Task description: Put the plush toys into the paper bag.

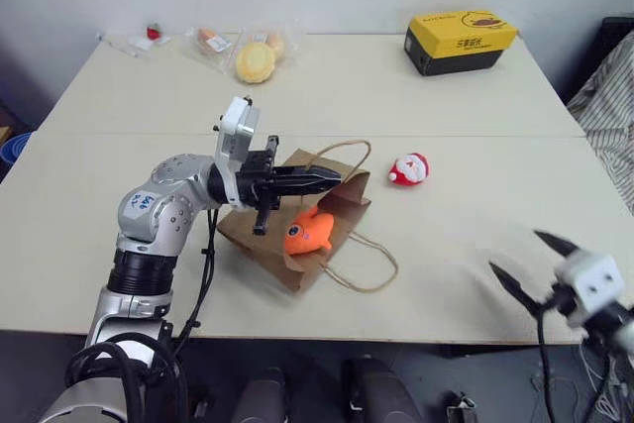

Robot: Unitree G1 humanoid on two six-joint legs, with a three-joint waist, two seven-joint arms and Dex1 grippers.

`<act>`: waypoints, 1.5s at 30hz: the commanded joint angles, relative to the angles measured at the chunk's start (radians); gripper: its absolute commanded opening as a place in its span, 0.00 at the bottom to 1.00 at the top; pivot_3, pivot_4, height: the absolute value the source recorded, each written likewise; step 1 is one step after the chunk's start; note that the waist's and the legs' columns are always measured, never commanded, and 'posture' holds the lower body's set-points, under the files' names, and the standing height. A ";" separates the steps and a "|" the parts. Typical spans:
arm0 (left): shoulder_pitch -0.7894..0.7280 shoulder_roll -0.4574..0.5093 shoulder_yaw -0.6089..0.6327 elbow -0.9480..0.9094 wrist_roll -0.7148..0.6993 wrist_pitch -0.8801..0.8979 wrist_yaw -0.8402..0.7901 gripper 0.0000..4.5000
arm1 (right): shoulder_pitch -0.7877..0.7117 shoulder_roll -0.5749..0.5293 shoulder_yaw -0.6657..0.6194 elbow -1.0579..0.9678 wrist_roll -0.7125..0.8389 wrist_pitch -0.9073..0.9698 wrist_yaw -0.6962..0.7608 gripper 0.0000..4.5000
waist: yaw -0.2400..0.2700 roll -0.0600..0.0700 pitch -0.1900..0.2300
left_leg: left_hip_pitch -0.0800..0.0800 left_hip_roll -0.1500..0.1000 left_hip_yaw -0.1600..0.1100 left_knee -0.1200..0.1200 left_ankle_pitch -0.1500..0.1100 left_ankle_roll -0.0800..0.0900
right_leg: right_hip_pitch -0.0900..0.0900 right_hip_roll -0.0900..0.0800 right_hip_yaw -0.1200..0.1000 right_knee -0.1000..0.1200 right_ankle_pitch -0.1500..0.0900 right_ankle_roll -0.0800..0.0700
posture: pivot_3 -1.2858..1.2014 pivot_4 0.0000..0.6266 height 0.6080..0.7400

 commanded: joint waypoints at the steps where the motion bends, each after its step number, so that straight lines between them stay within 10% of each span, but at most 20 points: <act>1: -0.015 0.013 -0.013 0.002 0.061 -0.123 -0.045 0.00 | -0.209 -0.027 0.161 0.064 -0.072 0.055 0.015 1.00 | 0.002 0.000 0.000 | 0.000 0.000 0.000 0.000 0.000 0.000 | 0.000 0.001 0.000 0.000 0.000 0.000 | 0.52 0.24 1.00; 16: 0.011 0.029 0.010 -0.030 0.045 -0.101 -0.032 0.00 | -0.910 0.074 0.566 0.756 -0.414 0.146 -0.077 0.91 | 0.011 0.000 0.000 | -0.008 0.000 -0.002 0.001 0.000 0.000 | -0.004 -0.002 -0.003 -0.001 0.000 0.000 | 0.52 0.24 1.00; 28: -0.023 0.052 0.053 -0.045 -0.017 -0.026 -0.020 0.00 | -0.803 0.018 0.463 0.451 -0.237 0.327 0.085 0.09 | 0.013 0.000 0.000 | -0.008 0.000 -0.003 0.002 0.000 0.000 | -0.004 -0.002 -0.004 0.000 0.000 0.000 | 0.52 0.24 1.00; 37: -0.047 0.054 0.057 -0.024 -0.037 0.030 -0.011 0.00 | -0.538 -0.021 0.388 -0.198 0.164 0.639 0.281 0.07 | 0.008 0.000 0.000 | -0.009 0.000 -0.005 0.002 -0.001 0.000 | -0.004 -0.001 -0.004 0.000 0.000 0.000 | 0.52 0.24 1.00; 45: -0.041 0.032 0.043 -0.039 -0.055 0.069 -0.013 0.00 | -0.578 0.204 0.575 -0.206 0.110 0.677 0.074 0.07 | 0.000 0.000 0.000 | -0.008 0.000 -0.005 0.002 -0.001 0.000 | -0.004 -0.002 -0.004 -0.001 0.000 0.000 | 0.52 0.24 1.00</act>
